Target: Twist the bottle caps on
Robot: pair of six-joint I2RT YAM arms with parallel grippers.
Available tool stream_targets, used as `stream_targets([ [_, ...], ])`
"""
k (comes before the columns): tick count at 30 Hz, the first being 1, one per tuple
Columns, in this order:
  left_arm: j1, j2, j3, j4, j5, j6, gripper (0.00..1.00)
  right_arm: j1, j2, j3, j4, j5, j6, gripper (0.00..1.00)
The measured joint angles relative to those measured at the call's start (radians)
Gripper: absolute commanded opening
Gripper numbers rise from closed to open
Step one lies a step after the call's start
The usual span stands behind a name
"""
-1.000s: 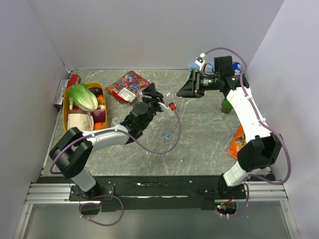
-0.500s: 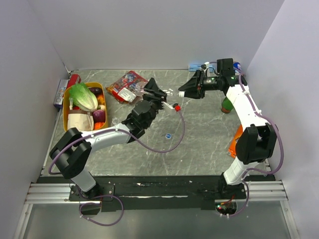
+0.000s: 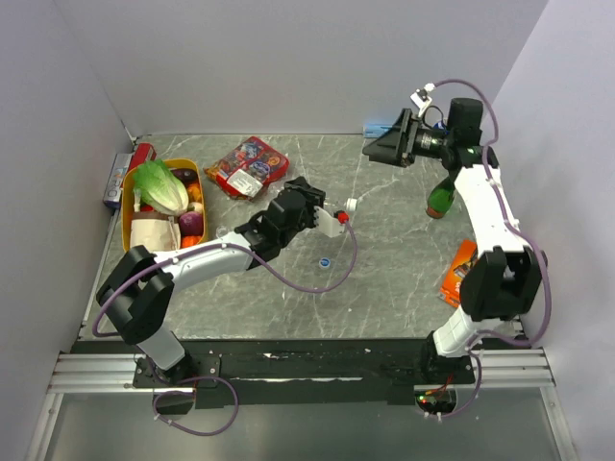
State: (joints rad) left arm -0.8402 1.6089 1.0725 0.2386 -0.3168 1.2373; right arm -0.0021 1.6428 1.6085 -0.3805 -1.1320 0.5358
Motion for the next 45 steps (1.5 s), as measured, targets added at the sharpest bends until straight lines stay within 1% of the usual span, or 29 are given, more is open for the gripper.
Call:
stream_targets([
  [1,0.009,0.0,0.009,-0.032,0.015,-0.023,0.01,-0.003,-0.028,-0.011,-0.001,-0.005,-0.079,0.71],
  [2,0.02,0.0,0.031,-0.101,0.056,-0.061,0.01,-0.002,-0.068,-0.033,-0.006,-0.008,-0.185,0.71],
  [4,0.04,-0.005,0.079,-0.219,0.146,-0.128,0.01,0.026,-0.188,-0.097,-0.054,0.002,-0.463,0.69],
  [6,0.06,-0.021,0.126,-0.327,0.255,-0.19,0.01,0.091,-0.329,-0.156,-0.119,0.025,-0.75,0.69],
  [8,0.078,-0.055,0.148,-0.404,0.362,-0.233,0.01,0.165,-0.458,-0.211,-0.173,0.039,-0.992,0.67],
  [12,0.097,-0.129,0.153,-0.493,0.523,-0.291,0.01,0.222,-0.56,-0.236,-0.298,0.062,-1.326,0.65],
  [14,0.097,-0.148,0.154,-0.518,0.584,-0.318,0.01,0.235,-0.553,-0.239,-0.333,0.082,-1.415,0.62],
  [16,0.097,-0.153,0.156,-0.534,0.628,-0.342,0.01,0.241,-0.537,-0.245,-0.354,0.101,-1.467,0.56],
  [18,0.097,-0.153,0.156,-0.545,0.655,-0.361,0.01,0.246,-0.5,-0.256,-0.36,0.119,-1.497,0.54],
  [21,0.108,-0.153,0.156,-0.579,0.663,-0.384,0.01,0.252,-0.464,-0.261,-0.39,0.138,-1.521,0.54],
  [26,0.109,-0.153,0.166,-0.581,0.69,-0.419,0.01,0.278,-0.471,-0.27,-0.397,0.149,-1.545,0.55],
  [30,0.105,-0.153,0.179,-0.579,0.711,-0.431,0.01,0.305,-0.486,-0.296,-0.383,0.153,-1.554,0.52],
  [36,0.104,-0.153,0.187,-0.582,0.728,-0.439,0.01,0.327,-0.509,-0.324,-0.345,0.166,-1.54,0.5],
  [45,0.104,-0.153,0.192,-0.581,0.732,-0.443,0.01,0.334,-0.536,-0.338,-0.247,0.167,-1.447,0.49],
])
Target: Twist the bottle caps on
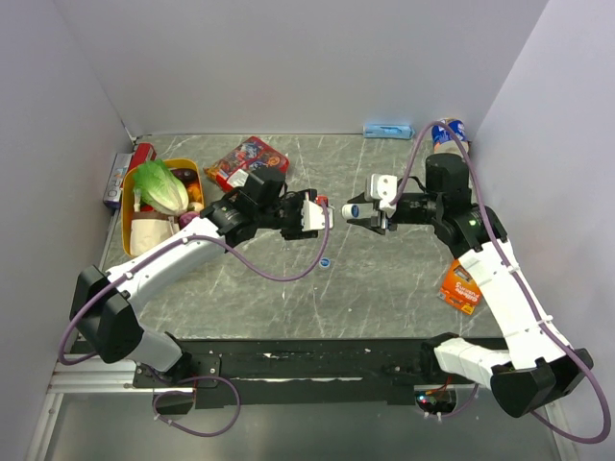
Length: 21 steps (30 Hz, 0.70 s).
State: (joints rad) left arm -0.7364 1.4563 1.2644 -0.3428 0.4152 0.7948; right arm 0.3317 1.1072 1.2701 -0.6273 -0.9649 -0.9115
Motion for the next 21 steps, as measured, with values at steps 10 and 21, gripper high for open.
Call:
stream_targets([
  [10,0.0,0.001,0.0,0.001,0.0,-0.011,0.01,0.0,-0.002,-0.001,0.011,0.004,0.053,0.3],
  [21,-0.004,-0.005,-0.039,0.109,-0.012,-0.1,0.06,-0.007,0.003,-0.003,0.134,0.025,0.382,0.0],
])
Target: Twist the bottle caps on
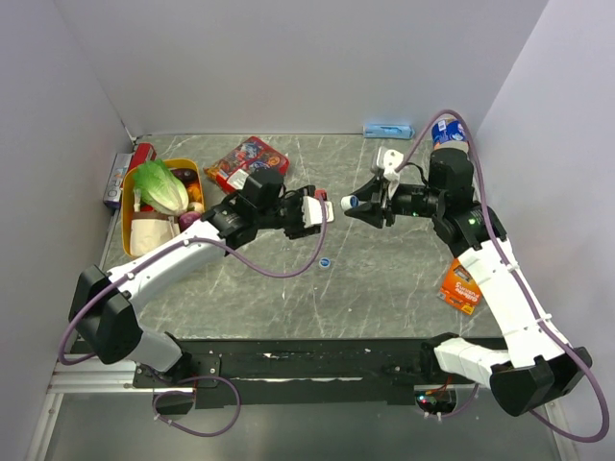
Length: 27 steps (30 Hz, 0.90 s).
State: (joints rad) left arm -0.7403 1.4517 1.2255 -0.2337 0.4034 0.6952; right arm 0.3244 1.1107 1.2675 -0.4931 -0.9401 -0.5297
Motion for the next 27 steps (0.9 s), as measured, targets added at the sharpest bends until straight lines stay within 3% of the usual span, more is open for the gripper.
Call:
stream_targets([
  [1,-0.001,-0.002,-0.007,0.011,-0.002,-0.01,0.21,0.0,0.0,-0.003,0.012,0.005,0.037,0.0],
  [2,-0.003,-0.002,-0.013,0.02,-0.005,-0.024,0.6,0.0,0.0,-0.008,0.024,0.01,0.068,0.0],
  [4,-0.006,-0.002,-0.02,0.029,-0.009,-0.044,0.98,-0.001,0.001,-0.011,0.029,0.023,0.105,0.0],
  [10,-0.034,0.0,-0.054,0.072,-0.087,-0.109,0.96,0.01,0.068,0.064,-0.041,0.084,0.126,0.0],
  [19,-0.032,-0.002,-0.111,0.1,-0.318,-0.118,0.96,-0.01,0.243,0.27,-0.298,0.312,-0.018,0.0],
  [27,-0.022,-0.026,-0.163,0.094,-0.367,-0.113,0.96,-0.037,0.426,0.471,-0.521,0.505,-0.121,0.0],
])
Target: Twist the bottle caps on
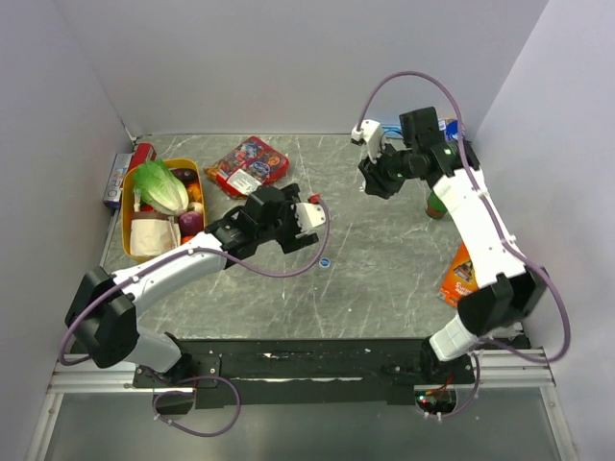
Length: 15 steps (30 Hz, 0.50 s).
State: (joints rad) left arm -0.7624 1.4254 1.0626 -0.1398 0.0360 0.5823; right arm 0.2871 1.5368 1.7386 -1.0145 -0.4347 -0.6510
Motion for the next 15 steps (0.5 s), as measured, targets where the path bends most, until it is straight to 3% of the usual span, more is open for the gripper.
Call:
stream_targets([
  [8,0.003,-0.015,0.0,0.025,0.0,-0.001,0.96,-0.002,0.192,0.169,-0.174,0.119,-0.02,0.0],
  [15,0.008,-0.024,0.0,0.029,0.0,-0.002,0.96,-0.002,0.217,0.18,-0.205,0.153,-0.016,0.02],
])
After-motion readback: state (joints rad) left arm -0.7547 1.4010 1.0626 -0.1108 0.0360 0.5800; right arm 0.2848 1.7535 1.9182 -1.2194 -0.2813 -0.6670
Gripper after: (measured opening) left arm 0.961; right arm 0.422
